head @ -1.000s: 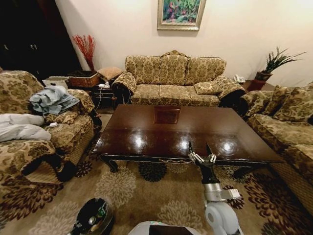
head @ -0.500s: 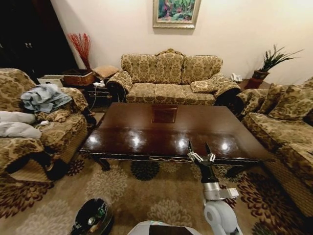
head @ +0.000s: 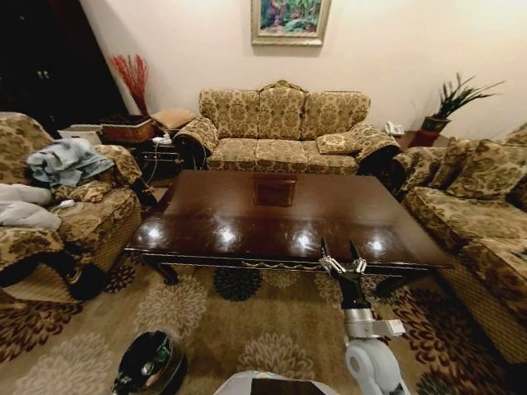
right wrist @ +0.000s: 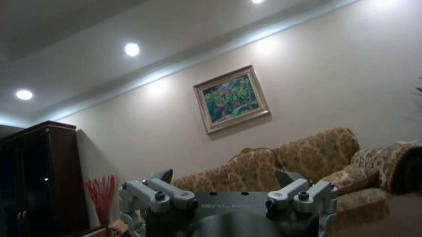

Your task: Move to the front of the table and place the trash on the table into the trash bin.

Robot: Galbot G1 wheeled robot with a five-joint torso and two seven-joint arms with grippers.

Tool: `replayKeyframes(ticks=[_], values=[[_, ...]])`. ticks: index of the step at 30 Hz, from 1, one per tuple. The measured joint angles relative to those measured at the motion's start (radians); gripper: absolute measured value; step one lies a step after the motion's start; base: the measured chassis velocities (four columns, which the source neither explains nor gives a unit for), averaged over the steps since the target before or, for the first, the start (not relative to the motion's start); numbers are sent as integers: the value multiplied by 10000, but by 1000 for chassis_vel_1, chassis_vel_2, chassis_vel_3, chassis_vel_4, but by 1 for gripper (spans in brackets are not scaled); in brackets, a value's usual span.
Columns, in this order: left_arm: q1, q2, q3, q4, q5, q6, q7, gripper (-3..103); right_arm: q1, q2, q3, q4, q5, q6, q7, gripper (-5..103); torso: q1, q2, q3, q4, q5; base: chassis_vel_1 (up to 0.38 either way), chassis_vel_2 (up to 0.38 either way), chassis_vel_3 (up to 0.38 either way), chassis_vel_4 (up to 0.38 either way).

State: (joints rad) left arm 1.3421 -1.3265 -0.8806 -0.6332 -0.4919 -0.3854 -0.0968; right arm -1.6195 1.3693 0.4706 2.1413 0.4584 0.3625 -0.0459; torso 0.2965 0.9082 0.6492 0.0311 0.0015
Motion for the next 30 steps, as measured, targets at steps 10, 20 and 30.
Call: replayKeyframes(ticks=[10,20,30], values=[[396,-260,148,-992,364,833,-161,14,79,-58,105,-45,62,-31,-13,100,-32,-85,-52,-12,-32,0,0,0,0],[1235,-244,11,-1937,651,1427,-59,52,592,-37,2,-188,-14,-390,-54,100,-10,-39,-26,-5,-20,0,0,0,0],[2389,-420,-246,-2996,598,1788,403,89,841,111,-32,-534,250,-426,-152,100,6,-3,-7,-5,-18,0,0,0,0]])
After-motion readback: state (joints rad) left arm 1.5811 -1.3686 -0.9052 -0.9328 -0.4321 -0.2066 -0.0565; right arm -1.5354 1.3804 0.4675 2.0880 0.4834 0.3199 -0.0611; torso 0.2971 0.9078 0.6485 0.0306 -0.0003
